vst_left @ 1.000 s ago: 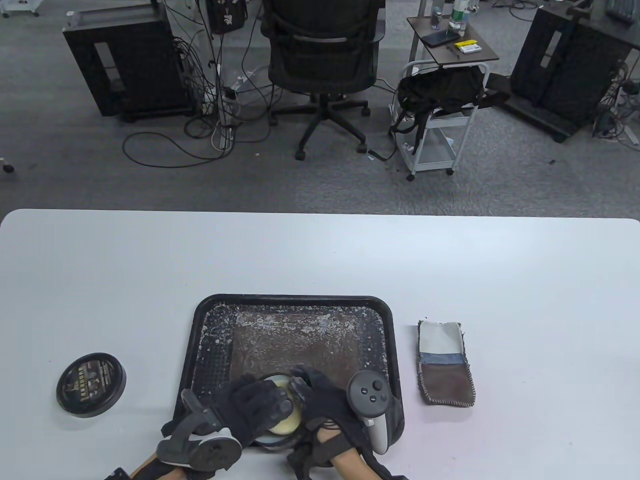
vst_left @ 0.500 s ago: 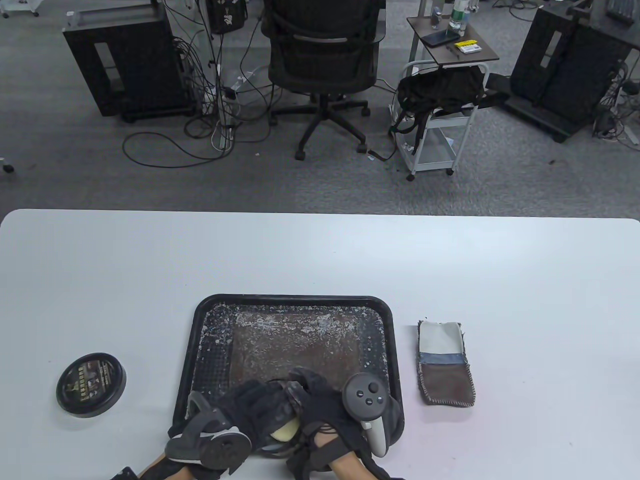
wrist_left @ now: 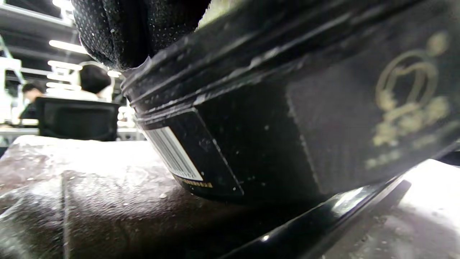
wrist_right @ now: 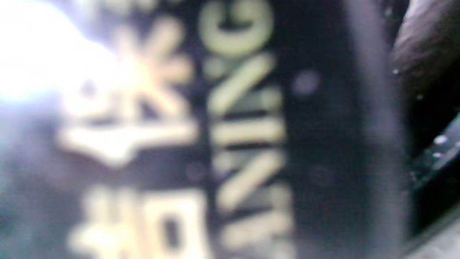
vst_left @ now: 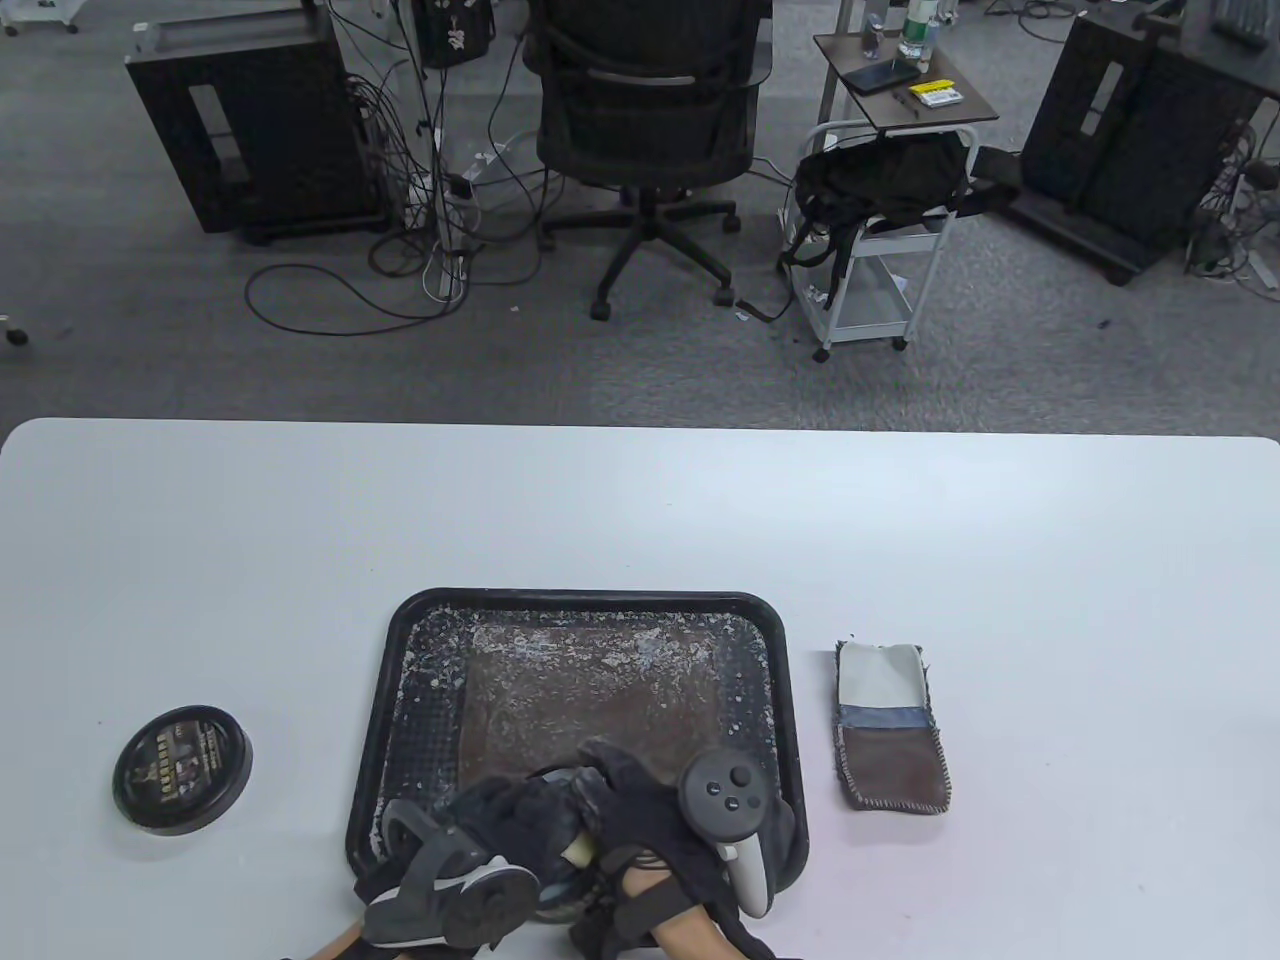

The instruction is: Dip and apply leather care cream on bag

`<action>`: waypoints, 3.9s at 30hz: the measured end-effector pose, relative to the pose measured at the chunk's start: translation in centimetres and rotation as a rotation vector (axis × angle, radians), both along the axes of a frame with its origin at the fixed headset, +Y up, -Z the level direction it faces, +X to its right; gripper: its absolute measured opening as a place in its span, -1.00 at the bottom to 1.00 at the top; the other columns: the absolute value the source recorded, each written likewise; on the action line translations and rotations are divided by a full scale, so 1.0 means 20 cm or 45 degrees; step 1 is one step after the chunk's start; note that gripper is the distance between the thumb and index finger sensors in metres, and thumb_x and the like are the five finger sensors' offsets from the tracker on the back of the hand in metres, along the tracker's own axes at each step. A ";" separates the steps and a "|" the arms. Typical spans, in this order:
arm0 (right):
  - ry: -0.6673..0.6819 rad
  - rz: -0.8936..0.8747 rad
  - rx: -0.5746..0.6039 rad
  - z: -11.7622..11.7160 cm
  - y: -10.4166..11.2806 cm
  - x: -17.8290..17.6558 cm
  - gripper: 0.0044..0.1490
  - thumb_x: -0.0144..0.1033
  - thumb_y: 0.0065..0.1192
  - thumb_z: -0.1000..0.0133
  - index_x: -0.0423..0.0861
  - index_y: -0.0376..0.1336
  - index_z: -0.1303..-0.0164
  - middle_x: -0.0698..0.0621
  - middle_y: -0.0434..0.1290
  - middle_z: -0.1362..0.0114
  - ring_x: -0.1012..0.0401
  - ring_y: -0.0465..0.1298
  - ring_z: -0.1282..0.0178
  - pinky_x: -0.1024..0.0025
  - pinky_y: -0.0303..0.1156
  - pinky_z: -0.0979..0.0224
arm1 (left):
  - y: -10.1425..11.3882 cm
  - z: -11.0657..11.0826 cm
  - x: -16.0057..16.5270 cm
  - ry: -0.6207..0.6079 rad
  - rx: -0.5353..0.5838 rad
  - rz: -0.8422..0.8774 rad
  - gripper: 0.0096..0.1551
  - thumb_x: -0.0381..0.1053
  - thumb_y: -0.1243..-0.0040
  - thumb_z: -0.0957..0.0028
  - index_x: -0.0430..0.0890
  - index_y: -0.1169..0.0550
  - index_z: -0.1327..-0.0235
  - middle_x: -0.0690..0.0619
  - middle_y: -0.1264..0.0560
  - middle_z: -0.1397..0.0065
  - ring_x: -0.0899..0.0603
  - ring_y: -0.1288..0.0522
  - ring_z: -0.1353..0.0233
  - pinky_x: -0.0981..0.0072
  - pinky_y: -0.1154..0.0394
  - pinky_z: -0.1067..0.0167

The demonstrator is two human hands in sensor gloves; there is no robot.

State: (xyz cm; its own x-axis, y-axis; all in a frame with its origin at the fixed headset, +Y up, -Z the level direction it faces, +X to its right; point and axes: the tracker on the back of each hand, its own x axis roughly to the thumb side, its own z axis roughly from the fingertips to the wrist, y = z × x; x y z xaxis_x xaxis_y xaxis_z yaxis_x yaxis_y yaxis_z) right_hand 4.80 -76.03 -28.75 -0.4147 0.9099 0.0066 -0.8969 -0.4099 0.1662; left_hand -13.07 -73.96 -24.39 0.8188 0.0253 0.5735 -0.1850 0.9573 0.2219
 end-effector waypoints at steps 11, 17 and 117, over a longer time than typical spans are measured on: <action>0.040 0.147 0.154 0.04 0.04 -0.08 -0.15 -0.12 0.22 -0.03 -0.32 0.23 -0.45 -0.45 0.27 -0.47 -0.20 0.64 0.03 -0.19 0.49 -0.14 | 0.01 -0.06 -0.02 0.205 -0.119 0.036 -0.42 0.17 -0.23 0.17 -0.04 -0.56 -0.09 -0.03 -0.72 -0.09 -0.08 -0.79 -0.06 0.08 -0.67 -0.04; 0.039 0.212 0.276 0.05 0.08 -0.08 -0.16 -0.11 0.20 -0.03 -0.32 0.24 -0.45 -0.45 0.28 -0.46 -0.19 0.64 0.05 -0.18 0.50 -0.13 | 0.01 -0.06 -0.05 0.174 -0.102 0.123 -0.39 0.18 -0.24 0.17 -0.07 -0.56 -0.10 -0.05 -0.72 -0.09 -0.10 -0.78 -0.06 0.10 -0.67 -0.04; -1.568 -0.426 0.169 0.07 -0.05 1.66 -0.25 -0.14 0.08 -0.12 -0.19 0.16 -0.51 -0.29 0.18 -0.58 -0.24 0.54 -0.20 -0.25 0.36 -0.32 | 0.08 -0.05 -0.35 0.037 0.084 0.760 -0.40 0.14 -0.29 0.19 0.04 -0.55 -0.17 -0.01 -0.64 -0.25 -0.12 -0.70 -0.22 0.02 -0.56 -0.21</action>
State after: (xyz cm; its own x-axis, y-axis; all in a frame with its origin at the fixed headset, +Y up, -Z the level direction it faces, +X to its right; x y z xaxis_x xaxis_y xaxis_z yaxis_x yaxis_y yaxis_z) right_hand 38.04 -77.11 -27.44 0.0356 0.9923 -0.1184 -0.4907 -0.0858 -0.8671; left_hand -20.07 -72.37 -25.40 0.6894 0.4506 0.5672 -0.6794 0.6738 0.2904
